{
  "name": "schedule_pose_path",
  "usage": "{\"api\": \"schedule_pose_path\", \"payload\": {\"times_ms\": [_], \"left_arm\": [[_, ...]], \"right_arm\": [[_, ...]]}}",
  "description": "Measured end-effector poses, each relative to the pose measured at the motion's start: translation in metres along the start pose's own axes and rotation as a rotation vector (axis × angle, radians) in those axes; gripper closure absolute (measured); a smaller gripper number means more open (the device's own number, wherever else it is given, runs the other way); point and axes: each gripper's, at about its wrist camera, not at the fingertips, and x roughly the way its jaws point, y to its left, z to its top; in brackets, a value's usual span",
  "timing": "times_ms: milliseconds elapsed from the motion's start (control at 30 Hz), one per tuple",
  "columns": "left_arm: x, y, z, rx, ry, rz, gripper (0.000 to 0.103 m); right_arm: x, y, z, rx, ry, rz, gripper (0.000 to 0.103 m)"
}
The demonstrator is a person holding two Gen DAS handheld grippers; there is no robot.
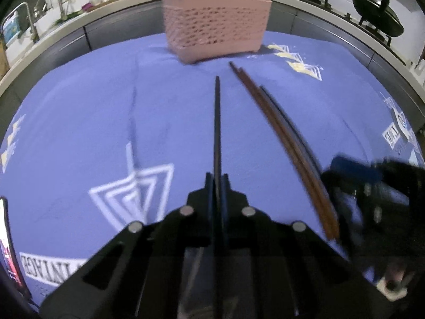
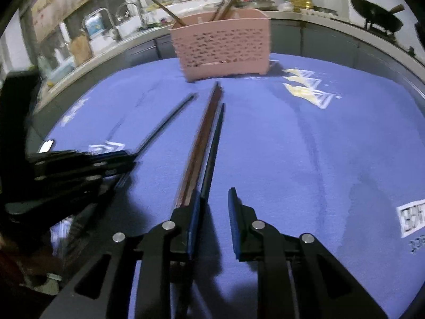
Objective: Organize utensils
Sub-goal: 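Grasp a chopstick with the left tool while the right tool grasps another, then lift both held chopsticks over the pink basket and lower them in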
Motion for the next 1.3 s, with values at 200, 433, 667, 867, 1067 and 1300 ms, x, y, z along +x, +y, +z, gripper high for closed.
{"api": "schedule_pose_path", "payload": {"times_ms": [200,433,667,867,1067,1300], "left_arm": [[-0.004,0.008,-0.002,0.039,0.021,0.019,0.082],[0.022,0.007,0.038,0.042,0.006,0.035,0.079],[0.045,0.003,0.071,0.101,-0.016,0.059,0.079],[0.055,0.003,0.088,0.081,-0.024,0.043,0.08],[0.056,-0.001,0.093,0.081,0.001,-0.01,0.098],[-0.044,0.034,0.111,-0.028,-0.246,-0.113,0.099]], "right_arm": [[0.007,-0.005,0.012,0.025,0.023,0.009,0.081],[0.028,-0.01,0.042,0.052,0.046,0.052,0.081],[0.055,-0.012,0.076,0.02,0.067,0.024,0.086],[0.073,-0.015,0.097,0.006,0.07,0.006,0.095],[0.072,-0.022,0.106,0.048,0.089,0.073,0.099],[-0.041,-0.021,0.124,0.038,-0.212,0.118,0.099]]}}
